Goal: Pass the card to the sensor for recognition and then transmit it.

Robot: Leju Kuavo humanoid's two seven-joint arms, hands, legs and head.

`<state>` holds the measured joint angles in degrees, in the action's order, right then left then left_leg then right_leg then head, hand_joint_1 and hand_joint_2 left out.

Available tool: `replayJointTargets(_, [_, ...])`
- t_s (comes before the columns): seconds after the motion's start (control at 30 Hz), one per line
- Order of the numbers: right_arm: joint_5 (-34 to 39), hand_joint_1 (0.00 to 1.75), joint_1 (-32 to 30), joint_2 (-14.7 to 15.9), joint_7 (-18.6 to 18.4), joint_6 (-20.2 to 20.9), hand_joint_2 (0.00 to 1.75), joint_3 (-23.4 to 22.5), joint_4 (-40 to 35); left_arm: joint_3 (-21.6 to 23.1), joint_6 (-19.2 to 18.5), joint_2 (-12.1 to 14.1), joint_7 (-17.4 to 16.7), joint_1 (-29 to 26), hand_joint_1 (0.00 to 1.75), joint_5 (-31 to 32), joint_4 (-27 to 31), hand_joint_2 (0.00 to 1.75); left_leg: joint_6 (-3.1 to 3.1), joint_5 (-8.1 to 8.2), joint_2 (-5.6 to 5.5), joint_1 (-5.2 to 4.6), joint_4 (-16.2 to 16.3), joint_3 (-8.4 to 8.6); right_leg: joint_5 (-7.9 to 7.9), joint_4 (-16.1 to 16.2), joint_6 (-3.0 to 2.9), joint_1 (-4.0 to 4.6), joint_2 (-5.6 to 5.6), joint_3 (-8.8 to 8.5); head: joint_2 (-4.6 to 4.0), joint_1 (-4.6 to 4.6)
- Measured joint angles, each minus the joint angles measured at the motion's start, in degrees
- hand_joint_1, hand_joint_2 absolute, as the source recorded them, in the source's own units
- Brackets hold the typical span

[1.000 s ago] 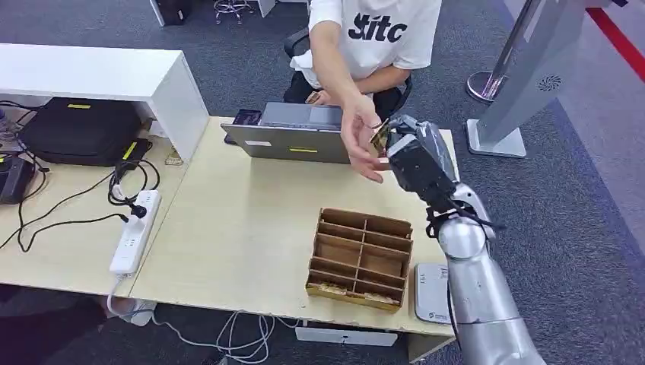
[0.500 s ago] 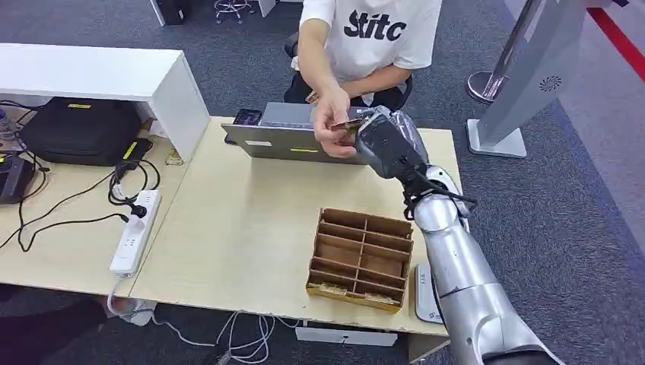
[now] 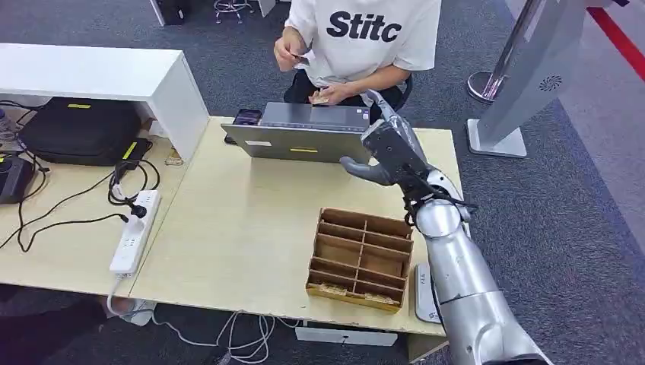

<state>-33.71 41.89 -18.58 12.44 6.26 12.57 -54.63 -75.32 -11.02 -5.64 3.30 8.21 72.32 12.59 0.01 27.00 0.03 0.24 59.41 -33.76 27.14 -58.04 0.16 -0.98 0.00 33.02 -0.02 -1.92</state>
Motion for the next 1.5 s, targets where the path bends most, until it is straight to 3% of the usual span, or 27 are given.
replayJointTargets(0.13, [4.51, 0.0, -2.94, 0.2, 0.48, 3.33, 1.75, 0.07, -6.71, -0.11, -0.09, 0.35, 0.44, -0.56, 0.0, -0.61, -0.02, 1.75, 0.01, 0.01, 0.0, 0.0, 0.0, -0.05, 0.01, 0.01, 0.0, 0.0, 0.0, 0.07, 0.0, 0.0])
replayJointTargets(0.4, [5.51, 0.0, -6.81, 1.37, 1.0, 3.1, 1.75, 1.5, -14.88, -0.59, 0.26, 0.44, 0.87, -0.99, 0.0, -1.88, -0.02, 1.75, 0.01, 0.0, -0.01, 0.0, 0.01, -0.05, 0.0, 0.02, 0.0, 0.0, -0.01, 0.07, 0.0, -0.02])
replayJointTargets(0.67, [-9.66, 0.0, -24.5, 10.29, 3.38, -11.78, 1.75, 10.68, -37.07, -3.45, 2.3, 0.35, 1.49, -1.82, 0.0, -5.11, 0.0, 1.75, 0.02, 0.2, -0.07, -0.01, 0.0, -0.1, 0.14, 0.11, 0.13, 0.0, -0.06, 0.07, 0.0, 0.0])
replayJointTargets(0.83, [-20.85, 0.0, -35.14, 13.73, 5.7, -20.76, 1.75, 13.62, -44.78, -4.48, 2.47, 0.33, 1.49, -2.01, 0.0, -5.97, -0.02, 1.75, 0.05, 0.3, -0.05, -0.01, -0.01, -0.11, 0.18, 0.1, 0.09, 0.0, -0.05, 0.09, 0.0, -0.02])
replayJointTargets(0.93, [-23.68, 0.0, -38.63, 15.12, 6.09, -23.53, 1.75, 14.77, -47.89, -4.98, 2.6, 0.33, 1.49, -2.01, 0.0, -6.34, 0.0, 1.75, 0.05, 0.3, -0.03, 0.0, -0.01, -0.1, 0.18, 0.1, 0.09, 0.0, -0.03, 0.08, 0.0, 0.0])
replayJointTargets(1.07, [-23.33, 0.0, -41.35, 16.33, 6.88, -23.55, 1.75, 16.26, -50.2, -5.35, 2.8, 0.33, 1.49, -2.0, 0.0, -6.62, -0.02, 1.75, 0.05, 0.29, -0.03, 0.0, -0.01, -0.1, 0.18, 0.1, 0.09, 0.01, -0.04, 0.07, 0.0, 0.0])
replayJointTargets(1.2, [-20.44, 0.0, -42.99, 17.18, 8.81, -21.1, 1.75, 19.02, -49.95, -5.7, 2.8, 0.31, 1.49, -2.0, 0.0, -6.9, -0.02, 1.75, 0.05, 0.29, -0.03, 0.0, -0.01, -0.09, 0.17, 0.09, 0.09, 0.02, -0.04, 0.05, 0.0, 0.0])
replayJointTargets(1.33, [-18.72, 0.0, -43.13, 17.6, 9.88, -19.33, 1.75, 23.15, -46.15, -5.73, 2.4, 0.33, 1.57, -1.96, 0.0, -6.95, 0.0, 1.75, 0.05, 0.29, -0.02, 0.01, -0.02, -0.09, 0.17, 0.09, 0.09, 0.02, -0.04, 0.05, 0.0, 0.0])
replayJointTargets(1.5, [-20.49, 0.0, -42.51, 17.88, 8.87, -21.56, 1.75, 27.45, -39.8, -5.73, 2.3, 0.33, 1.64, -1.96, 0.0, -6.93, -0.02, 1.75, 0.05, 0.29, -0.02, 0.01, -0.02, -0.1, 0.18, 0.09, 0.09, 0.02, -0.04, 0.05, 0.0, 0.0])
